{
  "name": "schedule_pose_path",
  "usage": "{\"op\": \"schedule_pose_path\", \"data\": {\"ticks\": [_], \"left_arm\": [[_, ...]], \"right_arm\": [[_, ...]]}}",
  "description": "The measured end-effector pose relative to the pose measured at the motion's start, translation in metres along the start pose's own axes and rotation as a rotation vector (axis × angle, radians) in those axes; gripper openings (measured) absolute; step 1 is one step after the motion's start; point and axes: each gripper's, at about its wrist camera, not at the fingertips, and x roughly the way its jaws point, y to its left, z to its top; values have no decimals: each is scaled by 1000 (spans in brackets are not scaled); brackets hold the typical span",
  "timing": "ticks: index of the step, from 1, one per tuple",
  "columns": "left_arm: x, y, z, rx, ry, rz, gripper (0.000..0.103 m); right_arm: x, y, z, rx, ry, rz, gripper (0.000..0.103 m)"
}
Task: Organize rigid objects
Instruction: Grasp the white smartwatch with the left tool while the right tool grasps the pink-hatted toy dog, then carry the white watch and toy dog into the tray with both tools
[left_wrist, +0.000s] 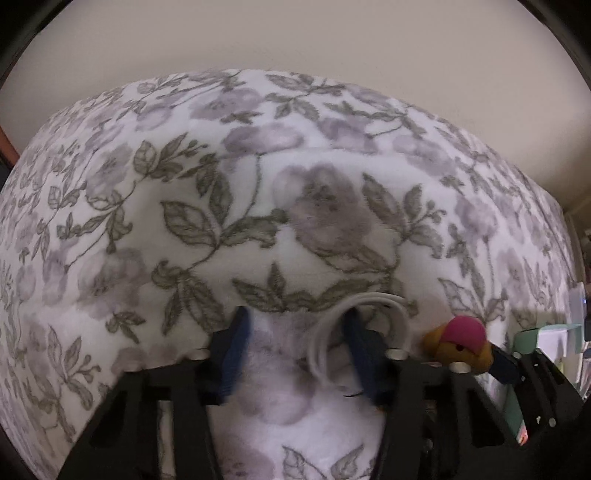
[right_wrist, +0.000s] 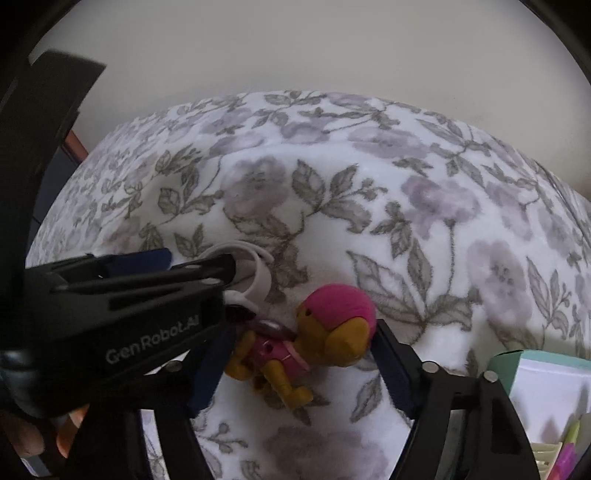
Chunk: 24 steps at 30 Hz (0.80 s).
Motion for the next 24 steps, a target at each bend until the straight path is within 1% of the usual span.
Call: {"op": "schedule_pose_path", "data": {"ticks": [1, 2, 5, 7, 13, 18, 21, 24], "left_arm": [[-1, -1, 0, 2, -2, -7, 15], [0, -3, -2, 9, 2, 6, 10], [0, -7, -7, 29, -15, 29, 9], [-1, -8, -10, 25, -13, 35, 9], [-14, -2, -29, -15, 36, 44, 8], [-35, -2, -57, -42, 75, 29, 8], [-56, -5, -77, -45, 70, 23, 8], [-73, -12, -95, -39, 58, 5, 8]], "right_arm": [[-1, 0, -1, 2, -1, 1, 75], [-2, 0, -2, 2, -2, 1, 75], [-4, -1, -7, 9, 3, 3, 74], [-8, -4, -12, 18, 12, 2, 74], [-25, -11, -33, 59, 51, 6, 74], [-54, -10, -58, 85, 67, 15, 74], [-72, -10, -72, 105, 76, 18, 74], [-96, -11, -86, 114, 66, 13, 74]]}}
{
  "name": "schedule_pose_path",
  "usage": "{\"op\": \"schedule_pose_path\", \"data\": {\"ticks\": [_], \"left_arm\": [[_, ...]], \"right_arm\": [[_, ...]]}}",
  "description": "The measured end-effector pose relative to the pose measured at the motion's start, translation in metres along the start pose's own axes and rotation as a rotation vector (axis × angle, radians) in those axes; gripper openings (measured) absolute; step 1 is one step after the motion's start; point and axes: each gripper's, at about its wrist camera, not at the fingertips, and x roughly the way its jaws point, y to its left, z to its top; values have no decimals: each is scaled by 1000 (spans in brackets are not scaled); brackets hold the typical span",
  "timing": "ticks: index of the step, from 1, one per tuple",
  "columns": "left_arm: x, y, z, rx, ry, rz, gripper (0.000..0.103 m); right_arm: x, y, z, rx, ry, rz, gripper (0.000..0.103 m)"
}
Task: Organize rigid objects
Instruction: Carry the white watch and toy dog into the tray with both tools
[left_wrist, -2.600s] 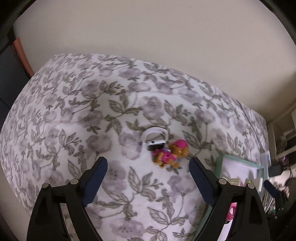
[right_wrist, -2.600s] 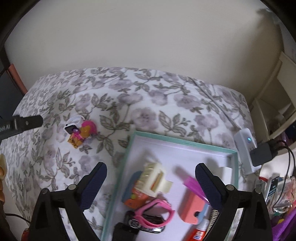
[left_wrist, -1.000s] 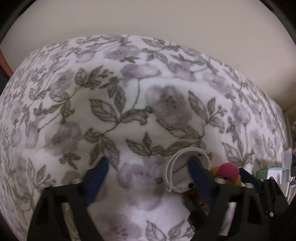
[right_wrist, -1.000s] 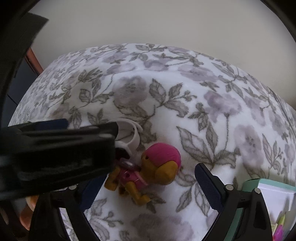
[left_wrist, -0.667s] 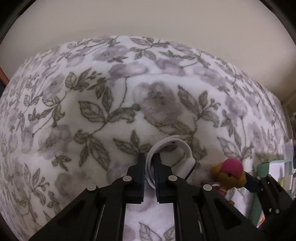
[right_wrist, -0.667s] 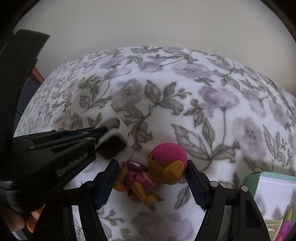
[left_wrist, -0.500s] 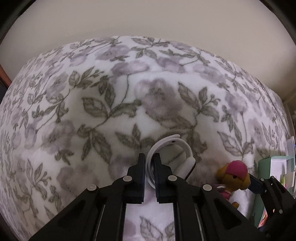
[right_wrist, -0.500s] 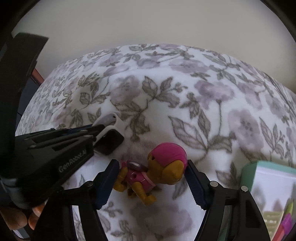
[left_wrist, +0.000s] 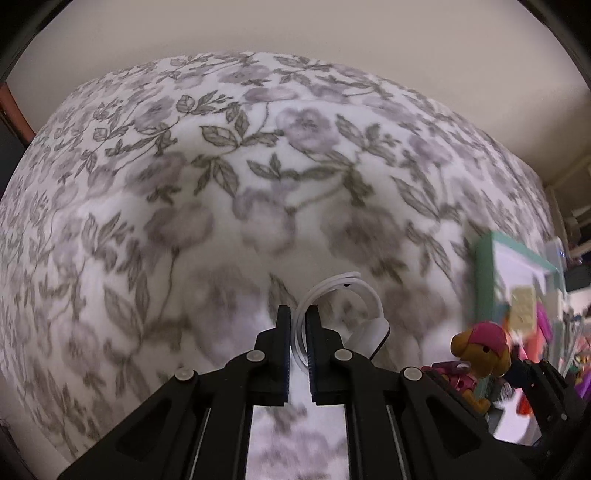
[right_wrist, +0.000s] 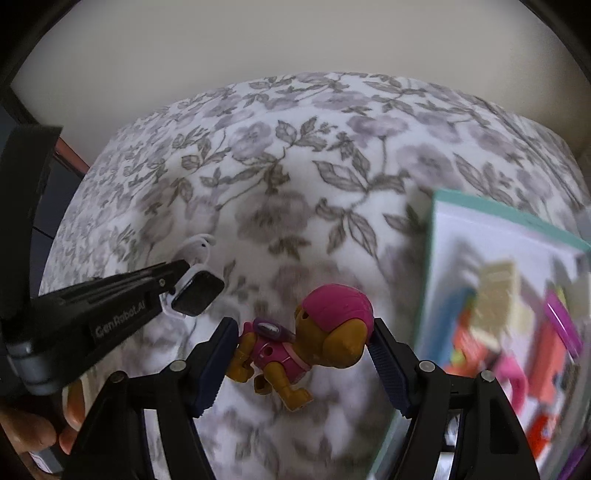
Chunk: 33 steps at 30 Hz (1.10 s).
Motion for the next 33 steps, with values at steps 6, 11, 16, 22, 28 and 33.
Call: {"op": "schedule_pose_path", "data": {"ticks": [6, 11, 16, 22, 28, 33], "left_arm": [[-38, -27, -36, 51, -58, -41, 8], [-56, -62, -64, 137, -80, -90, 8], [-52, -103, -96, 240, -43, -142, 8], [-47, -147, -121, 360, -21, -183, 8], [-33, -172, -137, 430, 21, -200, 9], [-27, -171, -143, 432, 31, -181, 31]], "right_arm": [[-41, -31, -37, 86, -15, -19, 74], [-62, -66, -68, 159, 7, -111, 74], [-71, -104, -97, 244, 42, -183, 74], [-74, -144, -123, 336, 60, -235, 74], [-71, -166, -139, 397, 79, -222, 75], [-67, -166, -144, 395, 99, -215, 76]]}}
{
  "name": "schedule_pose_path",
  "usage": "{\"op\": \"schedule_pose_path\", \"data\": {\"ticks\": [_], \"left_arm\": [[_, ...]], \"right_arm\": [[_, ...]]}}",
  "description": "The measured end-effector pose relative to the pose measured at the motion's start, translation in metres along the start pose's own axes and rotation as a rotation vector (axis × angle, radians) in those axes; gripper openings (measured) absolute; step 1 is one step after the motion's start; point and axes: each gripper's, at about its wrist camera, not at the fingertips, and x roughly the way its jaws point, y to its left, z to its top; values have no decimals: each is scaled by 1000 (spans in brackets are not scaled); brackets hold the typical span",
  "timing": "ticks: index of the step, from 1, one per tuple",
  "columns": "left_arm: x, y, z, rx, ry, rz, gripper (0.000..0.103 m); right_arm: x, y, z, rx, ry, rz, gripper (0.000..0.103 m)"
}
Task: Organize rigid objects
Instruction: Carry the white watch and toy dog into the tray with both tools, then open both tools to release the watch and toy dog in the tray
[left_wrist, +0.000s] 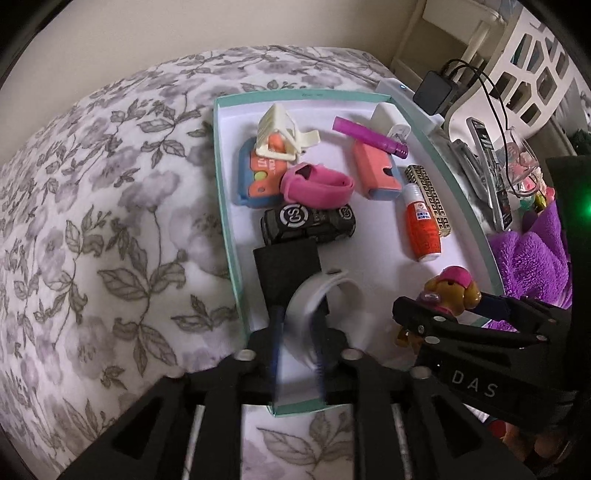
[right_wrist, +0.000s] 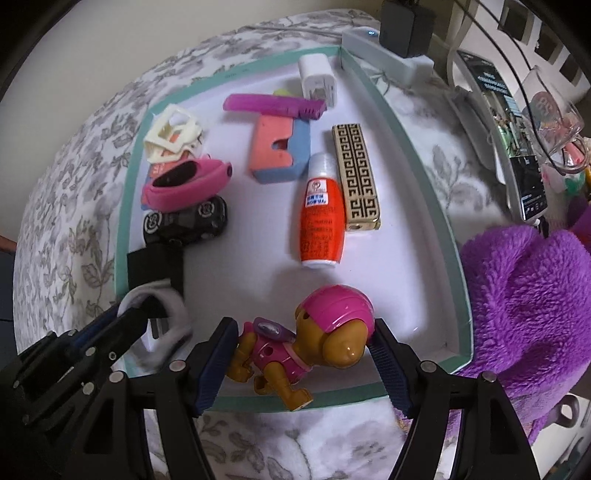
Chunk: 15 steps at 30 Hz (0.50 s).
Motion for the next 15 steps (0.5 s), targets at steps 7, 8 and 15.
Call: {"op": "schedule_pose_path", "data": {"ticks": [7, 8, 15], "left_arm": [[-15, 22, -9, -79, -37, 27, 60], [-17, 26, -11, -94, -41, 42, 61], [-28, 56, -24, -166, -57, 202, 62]], "right_arm": [[-1, 8, -2, -16, -18, -3, 78], [-2, 10, -3, -22, -22, -6, 81], [-12, 31, -14, -84, -71, -25, 85]]}}
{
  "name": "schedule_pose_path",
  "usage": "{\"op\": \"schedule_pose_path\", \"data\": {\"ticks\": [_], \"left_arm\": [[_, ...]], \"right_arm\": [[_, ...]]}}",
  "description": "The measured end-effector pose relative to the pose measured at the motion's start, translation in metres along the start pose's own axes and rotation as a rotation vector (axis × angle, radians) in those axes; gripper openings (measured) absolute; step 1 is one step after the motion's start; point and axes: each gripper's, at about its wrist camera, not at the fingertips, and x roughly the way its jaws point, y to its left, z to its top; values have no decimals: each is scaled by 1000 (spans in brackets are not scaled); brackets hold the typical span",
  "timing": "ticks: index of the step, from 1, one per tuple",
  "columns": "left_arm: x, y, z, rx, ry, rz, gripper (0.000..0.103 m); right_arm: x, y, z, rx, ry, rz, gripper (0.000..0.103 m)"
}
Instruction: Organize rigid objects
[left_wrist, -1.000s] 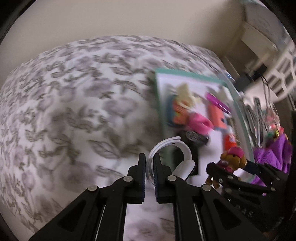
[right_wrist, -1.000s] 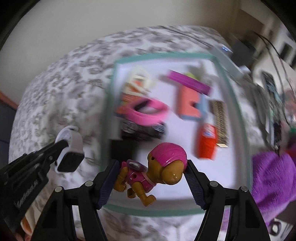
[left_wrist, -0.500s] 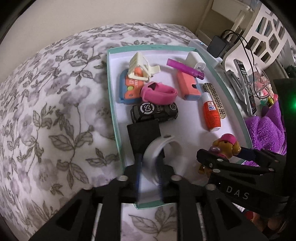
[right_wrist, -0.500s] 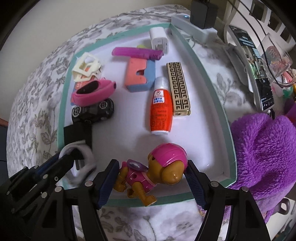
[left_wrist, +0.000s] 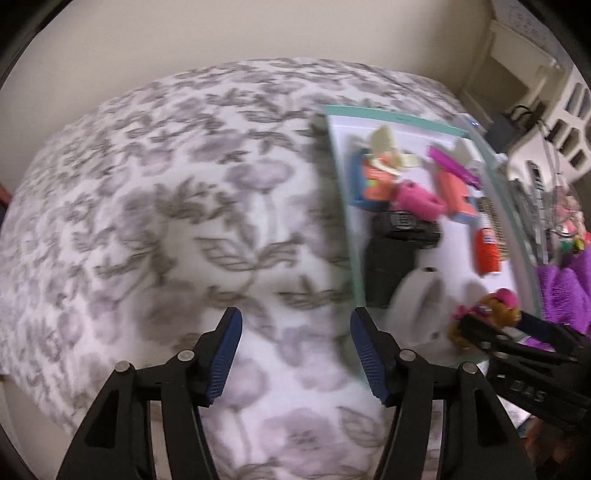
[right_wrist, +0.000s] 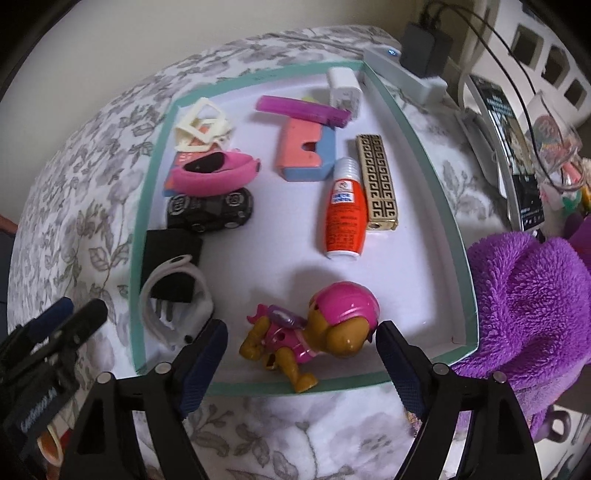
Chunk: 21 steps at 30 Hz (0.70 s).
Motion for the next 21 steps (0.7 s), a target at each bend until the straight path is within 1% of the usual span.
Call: {"op": "schedule_pose_path", "data": {"ticks": [3, 6, 8, 9, 12, 17, 21], "left_arm": [[-1, 8, -4, -16, -2, 39, 62], [-4, 17, -7, -34, -10, 51, 66], [-6, 21, -8, -47, -21, 50, 86], [-9, 23, -9, -53, -31, 53, 89], [-17, 27, -11, -63, -61, 60, 89], [-27, 31, -15, -75, -90, 59, 89], [-35, 35, -19, -77, -104, 61, 89]], "right_arm": [[-5, 9, -2, -24, -25, -4, 88], [-12, 17, -5, -41, -58, -1, 101], [-17, 21, -8, -54, -76, -4, 101], [-19, 21, -9, -60, -82, -3, 101], [-26, 30, -13, -84, -110, -6, 102], [-40, 40, -18, -121, -160, -5, 102], [-45, 46, -21, -137, -183, -5, 102]]}}
